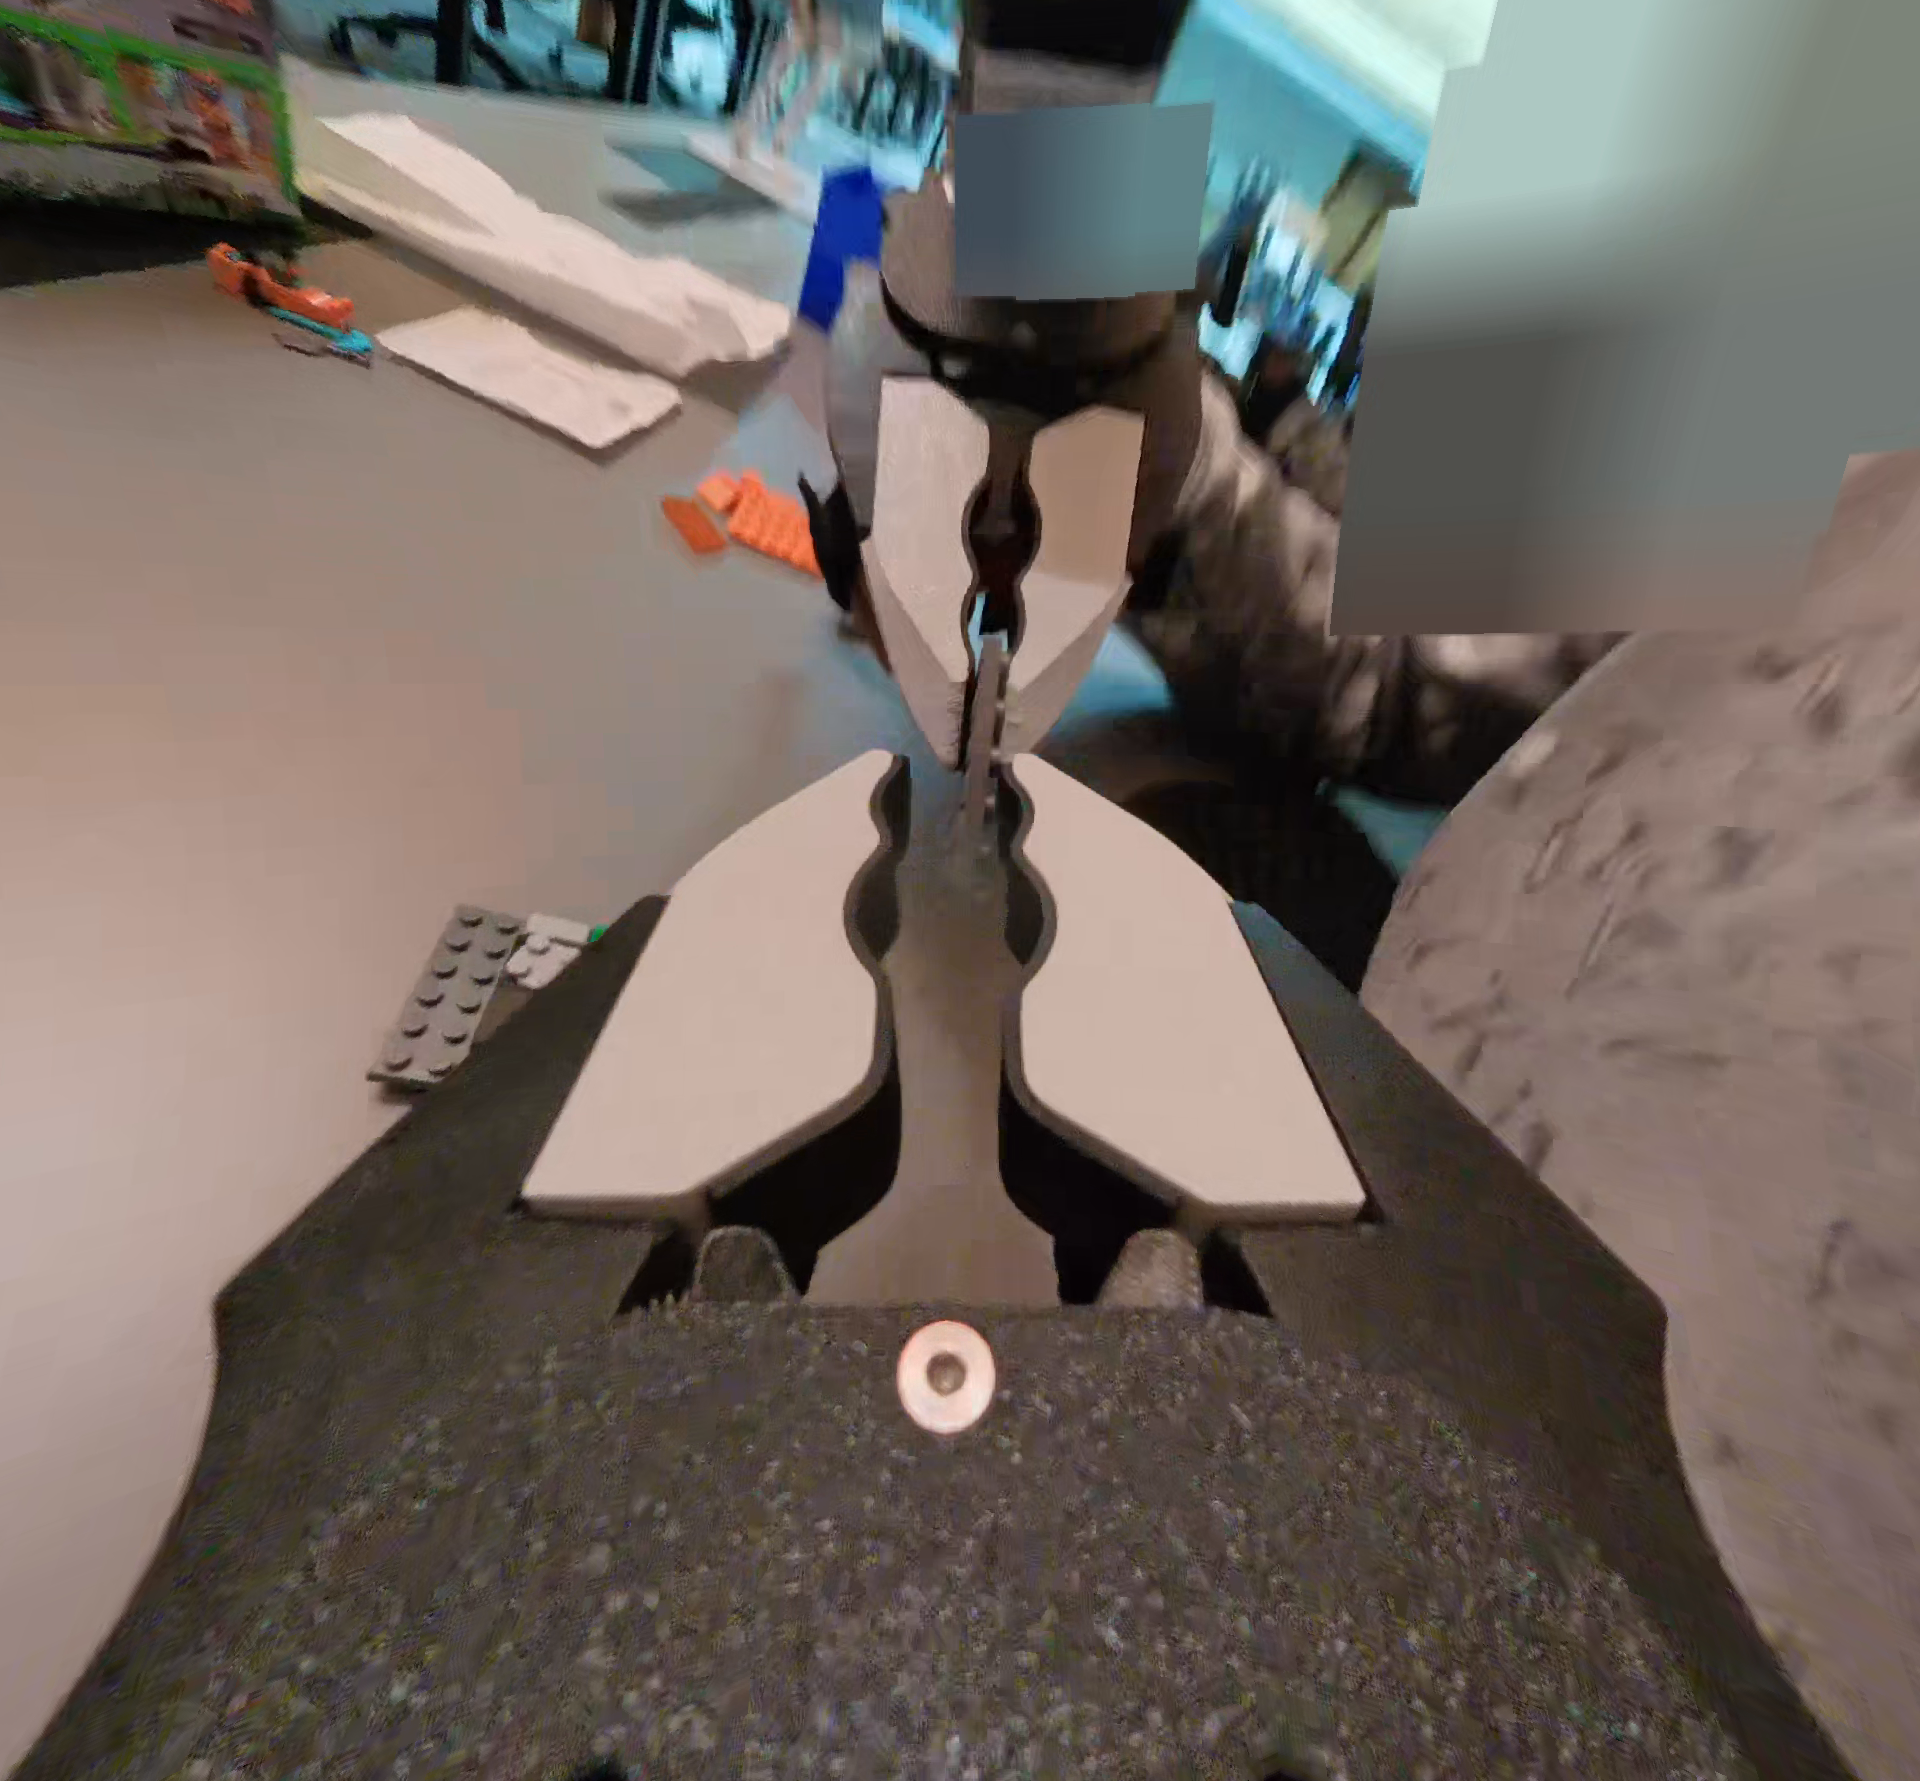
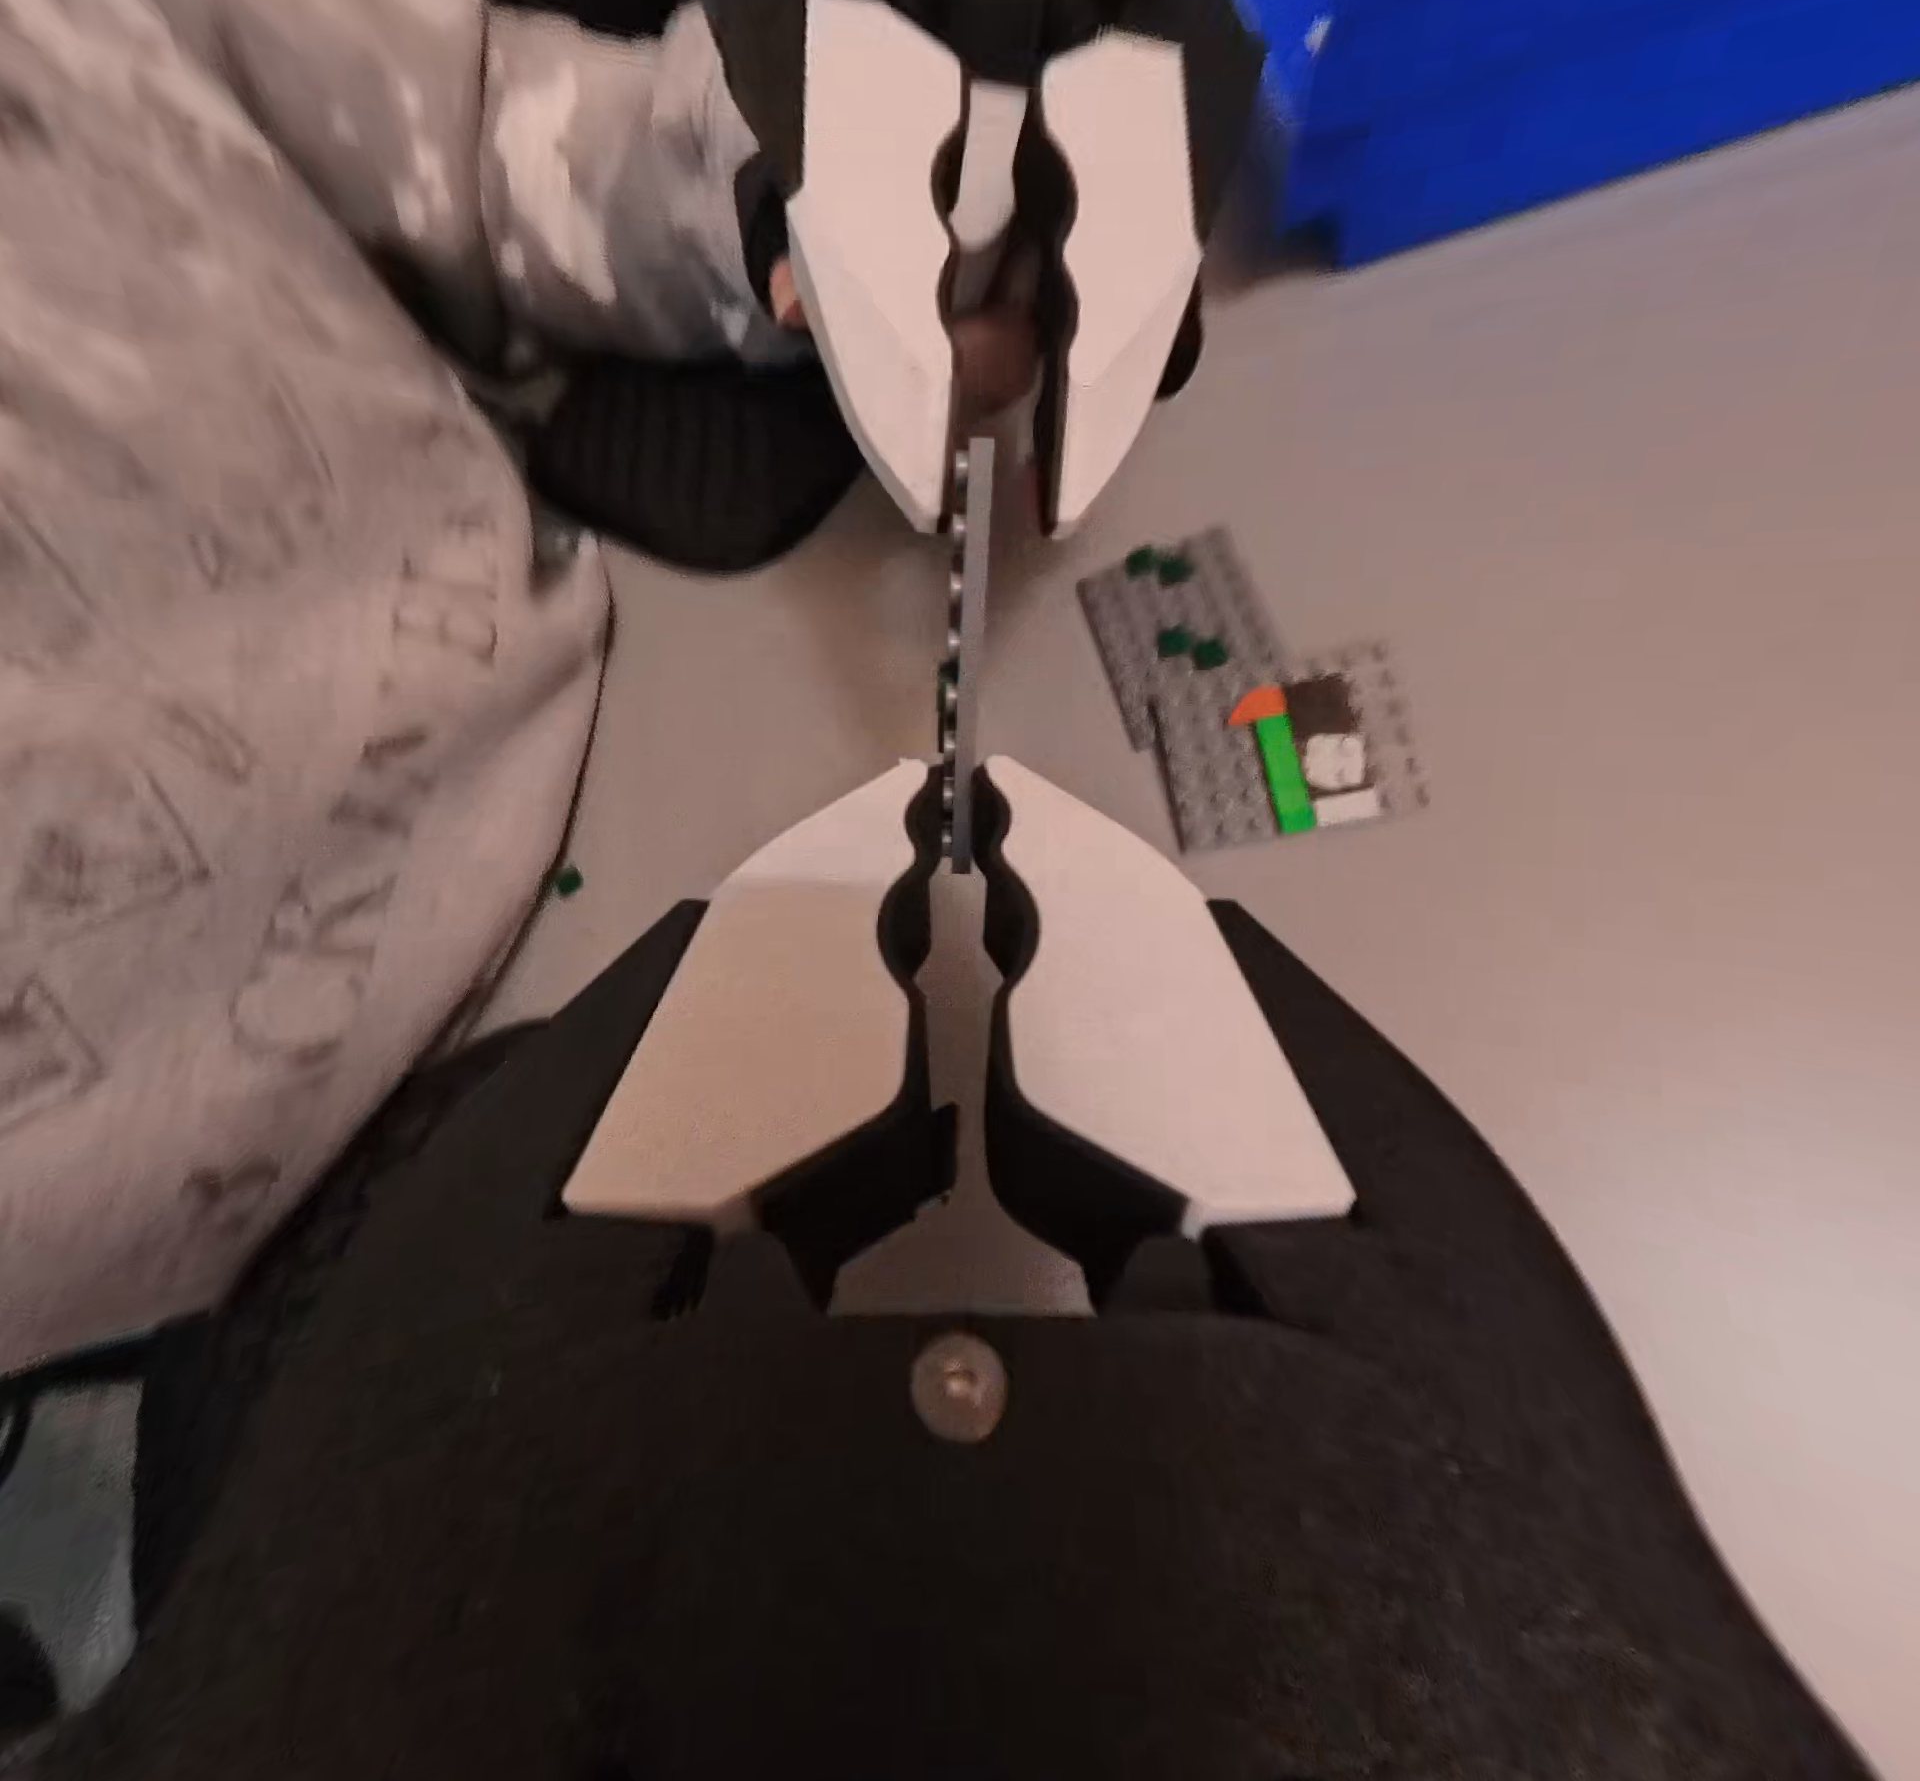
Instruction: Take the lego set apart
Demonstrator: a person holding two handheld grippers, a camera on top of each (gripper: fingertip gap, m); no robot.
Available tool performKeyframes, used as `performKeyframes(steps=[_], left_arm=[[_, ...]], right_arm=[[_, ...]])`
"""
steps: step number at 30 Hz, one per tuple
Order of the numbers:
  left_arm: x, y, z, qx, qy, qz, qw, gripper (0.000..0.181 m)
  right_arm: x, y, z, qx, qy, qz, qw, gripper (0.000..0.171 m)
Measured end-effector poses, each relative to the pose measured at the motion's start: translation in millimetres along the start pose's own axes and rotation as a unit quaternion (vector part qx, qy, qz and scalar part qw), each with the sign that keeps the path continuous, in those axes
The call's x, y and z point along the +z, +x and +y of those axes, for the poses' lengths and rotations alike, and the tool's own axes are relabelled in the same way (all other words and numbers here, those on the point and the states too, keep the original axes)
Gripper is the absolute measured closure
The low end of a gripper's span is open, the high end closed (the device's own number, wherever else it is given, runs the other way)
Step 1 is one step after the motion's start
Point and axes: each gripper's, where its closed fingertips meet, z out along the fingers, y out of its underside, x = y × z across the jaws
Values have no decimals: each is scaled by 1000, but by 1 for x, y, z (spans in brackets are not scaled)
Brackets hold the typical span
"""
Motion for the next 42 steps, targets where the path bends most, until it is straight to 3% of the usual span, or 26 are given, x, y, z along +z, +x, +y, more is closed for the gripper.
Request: performKeyframes(steps=[4,6,11,14,16,19,23,39,42], left_arm=[[15,2,35,90,-114,-38,989,176],[16,-5,41,98,-132,-68,984,176],[-3,-29,-1,-29,3,-102,994,176],[-20,-45,-18,-116,89,-104,984,176],[-27,-54,-21,-159,120,-108,974,176],[-28,-60,-22,-183,135,-111,967,176],[-24,-59,-21,-216,148,-99,960,176],[-16,-59,-5,-272,114,-80,952,176],[-15,-61,-1,-282,106,-88,949,176]], right_arm=[[14,2,19,4,-58,-6,998,167],[16,11,23,-8,-70,25,997,166],[-8,49,-23,-15,80,161,984,156],[-27,62,-50,-99,159,285,940,151],[-28,59,-55,-188,154,340,908,151],[-10,48,-52,-277,119,358,884,151],[3,56,-42,-318,67,390,862,145],[16,66,-18,-349,-18,377,858,157],[20,68,-14,-399,-56,402,822,158]])
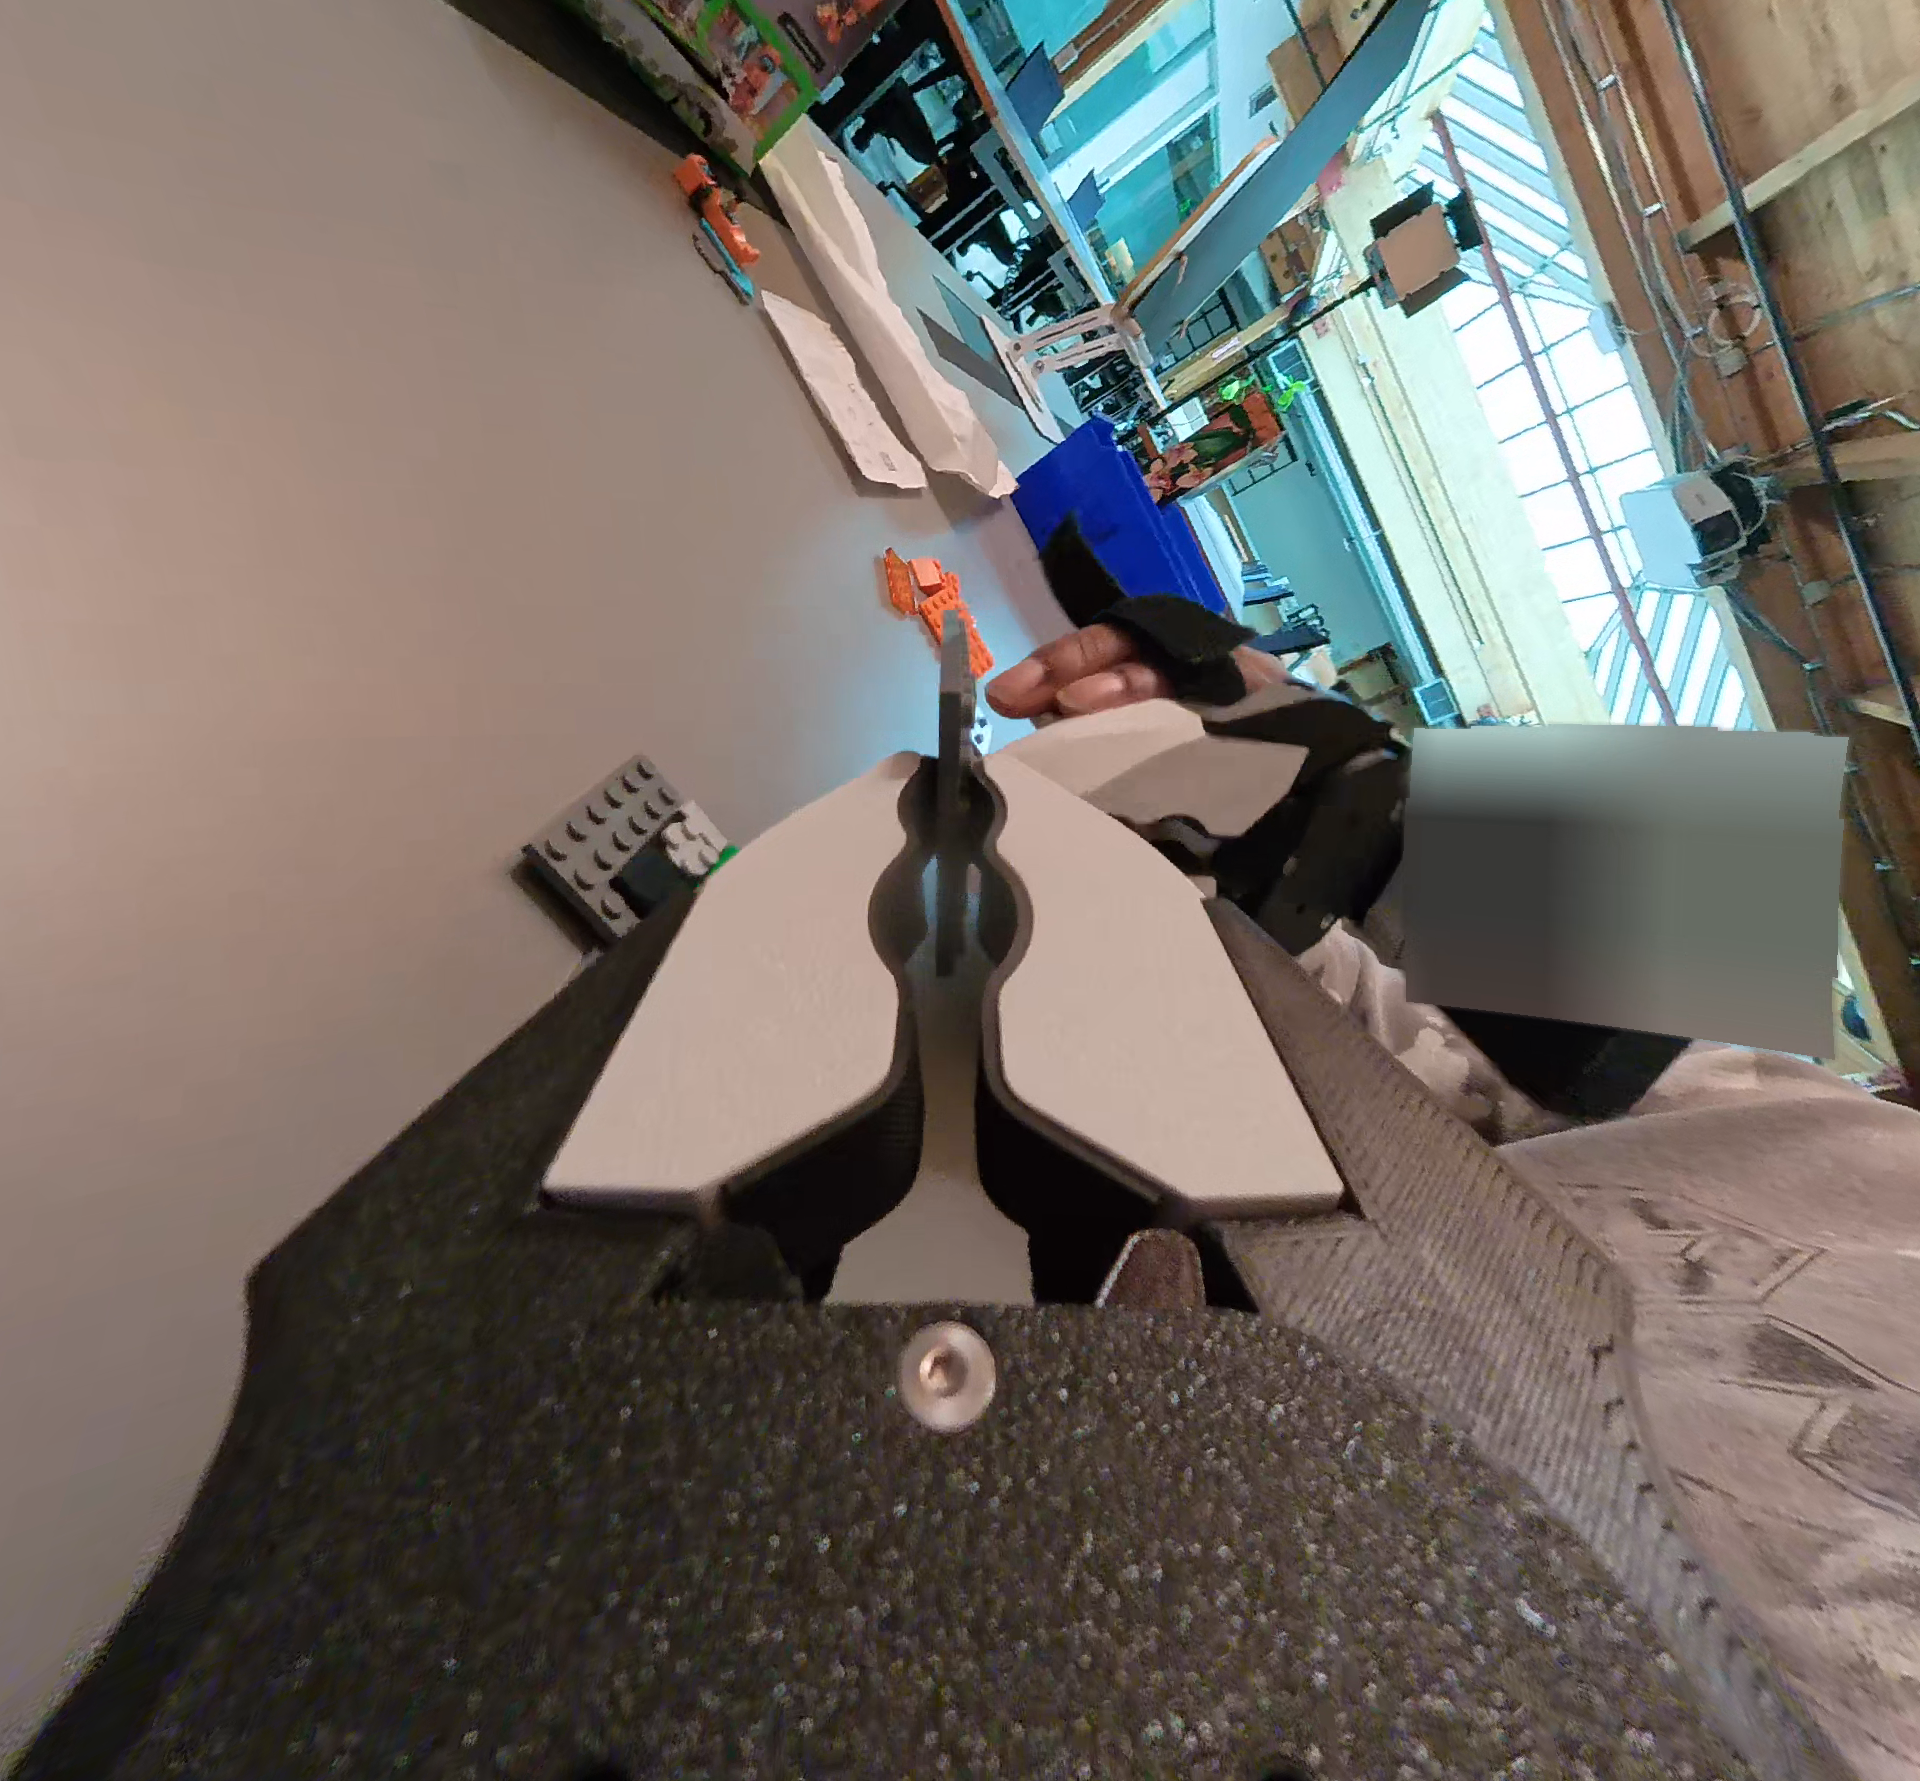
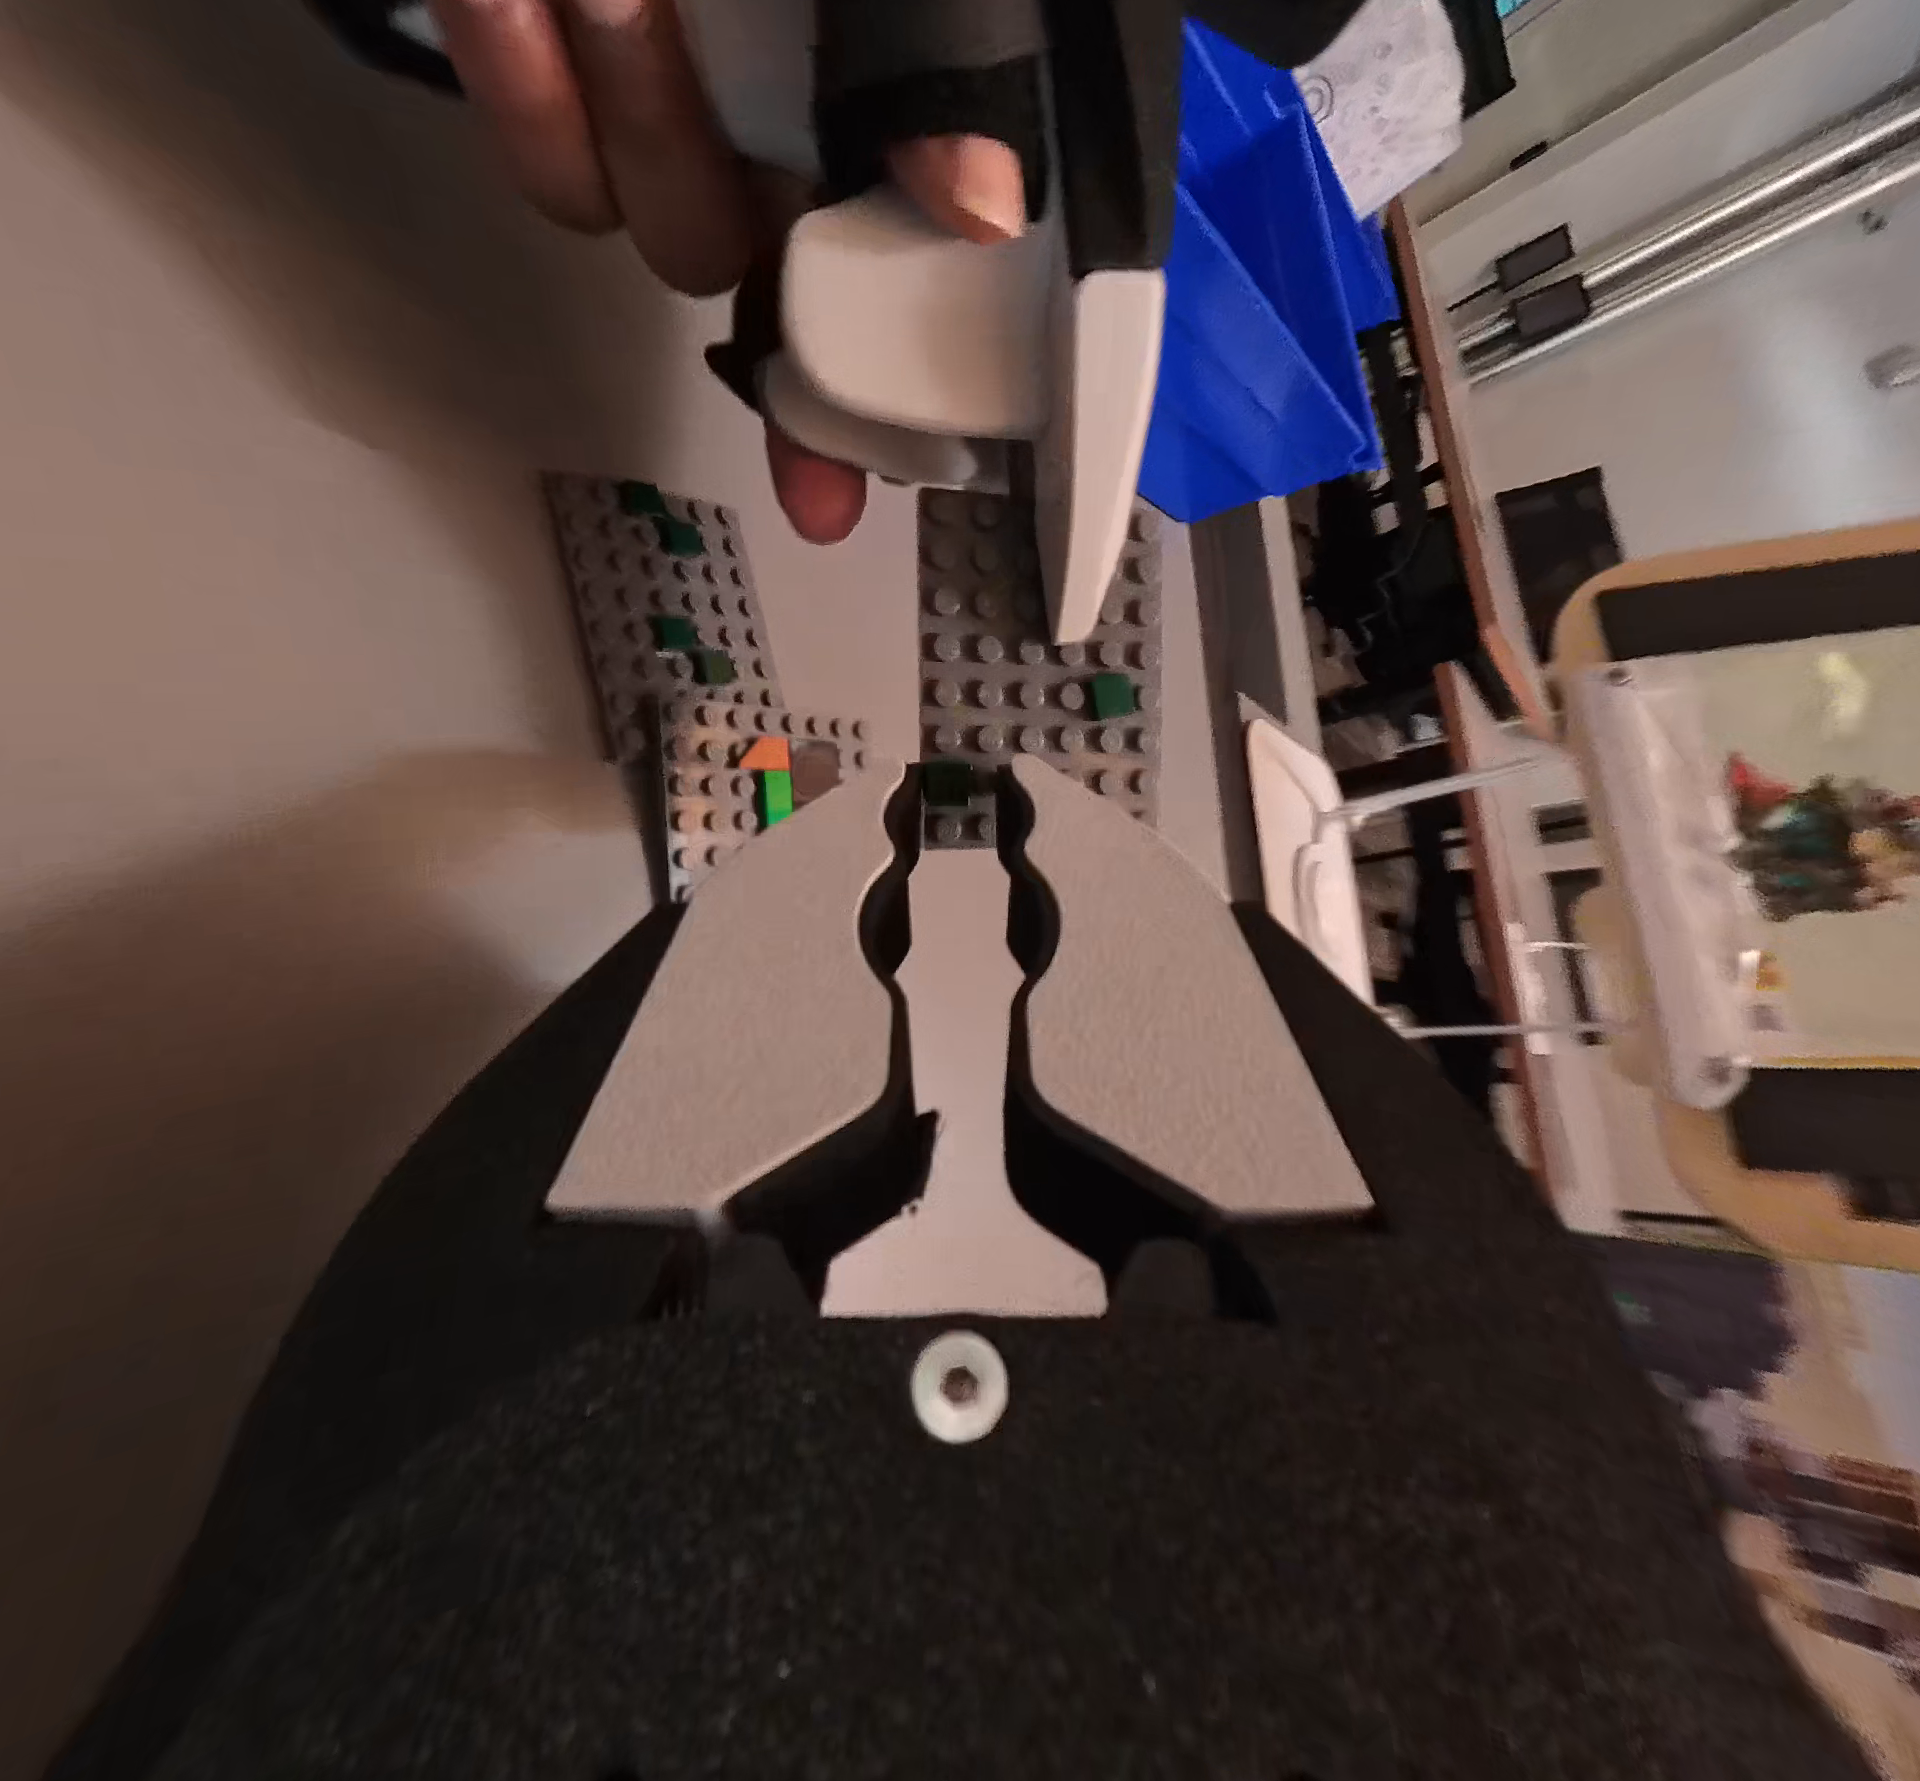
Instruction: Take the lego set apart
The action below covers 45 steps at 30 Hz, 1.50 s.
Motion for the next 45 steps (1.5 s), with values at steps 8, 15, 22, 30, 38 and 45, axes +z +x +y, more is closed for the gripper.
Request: performKeyframes(steps=[8,15,22,30,38,45], left_arm=[[1,-7,6,-15,-21,-6,1000,176],[3,-2,10,16,-34,-7,999,175],[4,-2,11,72,-38,-34,996,176],[8,-5,16,119,-52,-65,989,175],[13,-9,19,151,-63,-85,983,173],[16,-10,20,171,-70,-92,979,171]], right_arm=[[6,-12,3,7,-5,-33,999,163],[0,-14,0,50,5,-65,997,164],[-3,-17,-2,71,11,-80,994,164],[-7,-23,0,105,25,-116,987,165],[-12,-26,1,118,39,-133,983,165],[-18,-26,2,120,46,-120,984,165]])
